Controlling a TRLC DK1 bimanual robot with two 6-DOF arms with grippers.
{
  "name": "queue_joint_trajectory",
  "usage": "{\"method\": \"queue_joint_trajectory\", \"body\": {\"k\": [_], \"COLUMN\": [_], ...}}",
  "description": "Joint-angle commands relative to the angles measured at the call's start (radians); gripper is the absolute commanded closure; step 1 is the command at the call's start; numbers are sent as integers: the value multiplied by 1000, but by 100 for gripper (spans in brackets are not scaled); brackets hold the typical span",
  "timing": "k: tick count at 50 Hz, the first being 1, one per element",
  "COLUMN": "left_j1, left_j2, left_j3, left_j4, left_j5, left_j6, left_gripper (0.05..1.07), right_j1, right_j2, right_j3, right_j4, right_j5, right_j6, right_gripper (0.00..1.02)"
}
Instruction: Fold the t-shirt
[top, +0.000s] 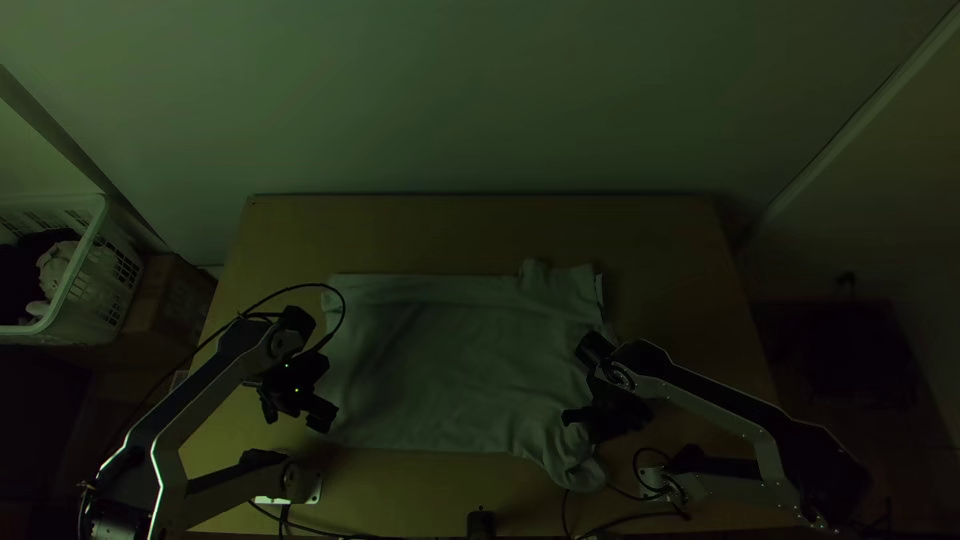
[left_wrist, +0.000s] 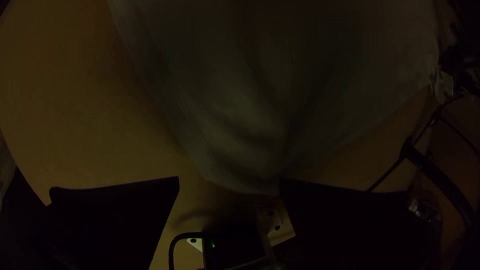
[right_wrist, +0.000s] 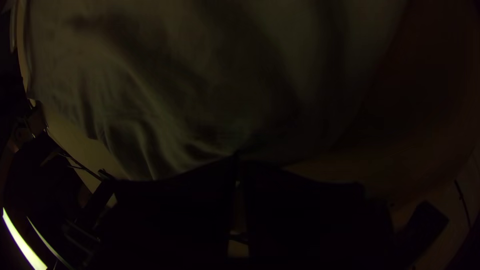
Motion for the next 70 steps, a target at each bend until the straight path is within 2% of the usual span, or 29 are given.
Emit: {"method": "queue_joint_trajectory", "body": {"k": [1,10,13,22,23,25,30,31,35,41,55,70], "left_j1": [-30,-37,-39,-57,-62,-63,-65,-63,-63,-20,138,127], "left_j2": [29,94,101,109,108,104,48,38,46,52,28,26], "left_j3": [-40,-55,-56,-63,-66,-64,-55,-52,-59,-52,23,108], "left_j4": [-40,-5,12,38,38,61,179,190,136,147,89,82], "left_j5": [-19,-19,-18,-18,-18,-16,1,1,21,44,44,50], "left_j6": [23,31,33,29,33,26,43,40,62,102,214,174], "left_gripper": [11,11,17,21,24,39,107,104,105,105,105,105], "right_j1": [-12,-15,-15,-15,-15,-24,-55,-59,-92,-156,-313,-297], "right_j2": [1,-3,-6,-19,-19,-19,-20,-23,-34,-45,-66,-103], "right_j3": [-25,-25,-25,-27,-25,-22,-4,0,13,44,50,128], "right_j4": [16,27,30,28,28,24,7,1,-10,-61,-111,-133], "right_j5": [10,10,10,10,12,12,12,12,12,15,87,84], "right_j6": [-10,-9,-10,-13,-15,-19,-39,-45,-64,-113,-213,-199], "right_gripper": [100,99,100,100,100,100,100,100,100,100,100,100]}}
